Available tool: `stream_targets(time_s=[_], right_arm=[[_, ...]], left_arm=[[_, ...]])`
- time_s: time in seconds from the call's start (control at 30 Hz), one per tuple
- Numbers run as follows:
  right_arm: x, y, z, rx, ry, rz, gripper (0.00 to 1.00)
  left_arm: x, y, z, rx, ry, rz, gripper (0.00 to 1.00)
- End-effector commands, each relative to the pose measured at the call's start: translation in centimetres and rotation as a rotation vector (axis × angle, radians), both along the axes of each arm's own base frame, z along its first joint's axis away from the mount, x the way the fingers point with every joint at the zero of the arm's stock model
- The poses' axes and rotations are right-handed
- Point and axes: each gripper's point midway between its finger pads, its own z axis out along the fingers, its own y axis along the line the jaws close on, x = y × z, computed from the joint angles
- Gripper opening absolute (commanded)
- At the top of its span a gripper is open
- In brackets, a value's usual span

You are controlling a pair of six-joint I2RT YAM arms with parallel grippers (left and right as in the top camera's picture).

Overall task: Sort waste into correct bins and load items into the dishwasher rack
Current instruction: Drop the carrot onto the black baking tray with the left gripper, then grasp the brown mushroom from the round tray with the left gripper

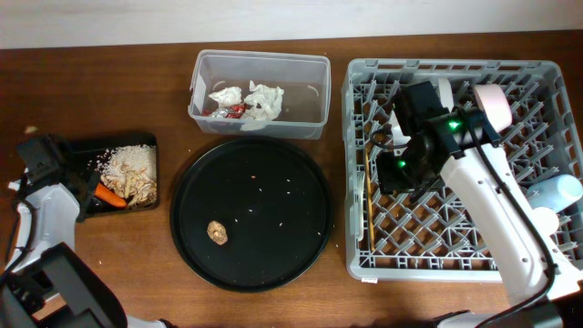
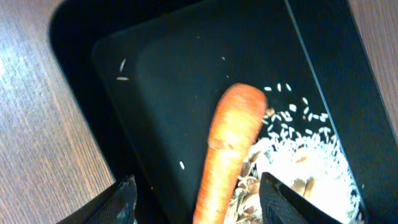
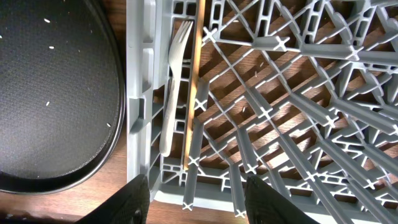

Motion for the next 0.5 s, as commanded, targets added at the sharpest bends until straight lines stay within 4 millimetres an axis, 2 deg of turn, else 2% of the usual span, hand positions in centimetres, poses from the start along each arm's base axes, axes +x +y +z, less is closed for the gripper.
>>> stream_targets(time_s=[0.0,0.03,0.1,0.13,0.17,0.23,0.27,0.33,0.37,0.4,0.47], right_arm=[[0.1,-0.3,0.2,-0.004,-0.008,-0.004,0.54],[0.1,-0.3,0.2,-0.004,-0.009,-0.003,0.54],[0.1,-0.3,0.2,-0.004,-0.008,-0.003,0.54],[0.1,-0.3,0.2,-0.004,-0.008,-0.003,0.54],[0.1,-0.3,0.2,-0.004,-0.009,-0.003,0.54],[0.0,-0.3,0.2,-0.005,-0.006,-0.003,0.54],[0.0,-0.3,0.2,-0.005,-0.004,-0.003,0.54],[0.0,-0.3,0.2,-0.005,-0.004,-0.003,0.54],[0.0,-0.3,0.2,-0.005,-0.005,-0.003,0.54],[0.0,-0.3,0.2,-0.005,-0.005,-0.003,0.54],[0.0,-0.3,0.2,-0.005,-0.005,-0.003,0.54]], left_arm=[[1.5,-1.0,3.1,0.012,-0.074,-0.123,0.63],[2.3,-2.3,5.0,0.01,-0.133,-0.164,0.64],[4.1,-6.6,7.9,0.021,-0.206,-0.32,0.67],[4.6,-8.7,8.3,0.026,-0.203,-0.401,0.68],[4.7,-11.7,8.1,0.013,-0.171,-0.493,0.7],[3.4,-18.2,6.4,-0.054,-0.059,-0.656,0.77],[1.9,-22.2,5.5,-0.086,0.016,-0.764,0.82],[0.1,-25.9,4.7,-0.109,0.09,-0.87,0.87],[-1.4,-28.1,4.3,-0.123,0.142,-0.941,0.97],[-2.7,-29.6,4.0,-0.147,0.18,-0.951,0.99],[-4.2,-31.3,3.3,-0.196,0.226,-0.918,0.99]])
